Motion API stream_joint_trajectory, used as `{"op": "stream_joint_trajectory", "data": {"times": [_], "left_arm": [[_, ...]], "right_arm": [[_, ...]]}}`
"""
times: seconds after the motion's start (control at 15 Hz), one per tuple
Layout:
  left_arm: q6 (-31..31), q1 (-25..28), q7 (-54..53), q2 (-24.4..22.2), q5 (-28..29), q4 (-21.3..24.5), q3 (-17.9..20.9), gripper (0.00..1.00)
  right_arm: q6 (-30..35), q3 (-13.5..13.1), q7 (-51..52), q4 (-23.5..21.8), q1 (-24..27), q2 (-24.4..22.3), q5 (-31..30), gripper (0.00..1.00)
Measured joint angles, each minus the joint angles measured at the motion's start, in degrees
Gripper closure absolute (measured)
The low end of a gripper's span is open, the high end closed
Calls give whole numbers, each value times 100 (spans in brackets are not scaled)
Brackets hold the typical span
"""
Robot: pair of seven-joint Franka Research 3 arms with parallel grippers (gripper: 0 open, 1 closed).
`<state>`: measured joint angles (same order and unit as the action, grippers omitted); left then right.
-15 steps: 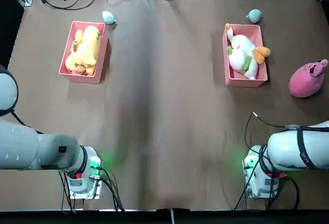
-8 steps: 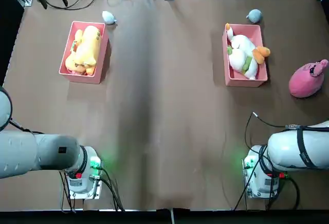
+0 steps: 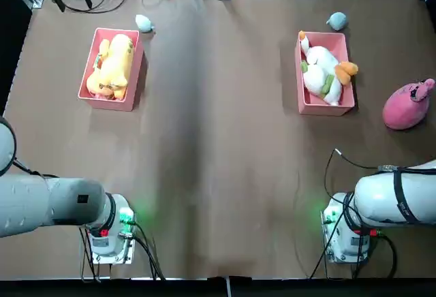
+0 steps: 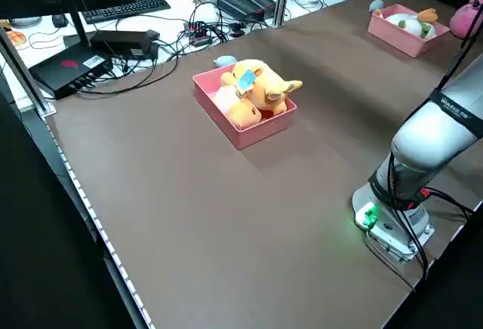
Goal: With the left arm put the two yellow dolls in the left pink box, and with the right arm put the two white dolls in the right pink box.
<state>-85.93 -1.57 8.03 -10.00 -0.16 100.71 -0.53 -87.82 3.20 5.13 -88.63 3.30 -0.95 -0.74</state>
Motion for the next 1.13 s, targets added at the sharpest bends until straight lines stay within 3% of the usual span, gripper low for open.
{"op": "stream_joint_trajectory", "data": {"times": [0.73, 1.13], "left_arm": [[-6, 1, 54, 0, -136, 31, 3, 0], [-86, 8, 43, 180, -232, -188, 35, 0]], "right_arm": [[-12, 0, 0, 2, 0, 0, 0, 4], [-13, 0, 0, 2, 0, 0, 0, 4]]}}
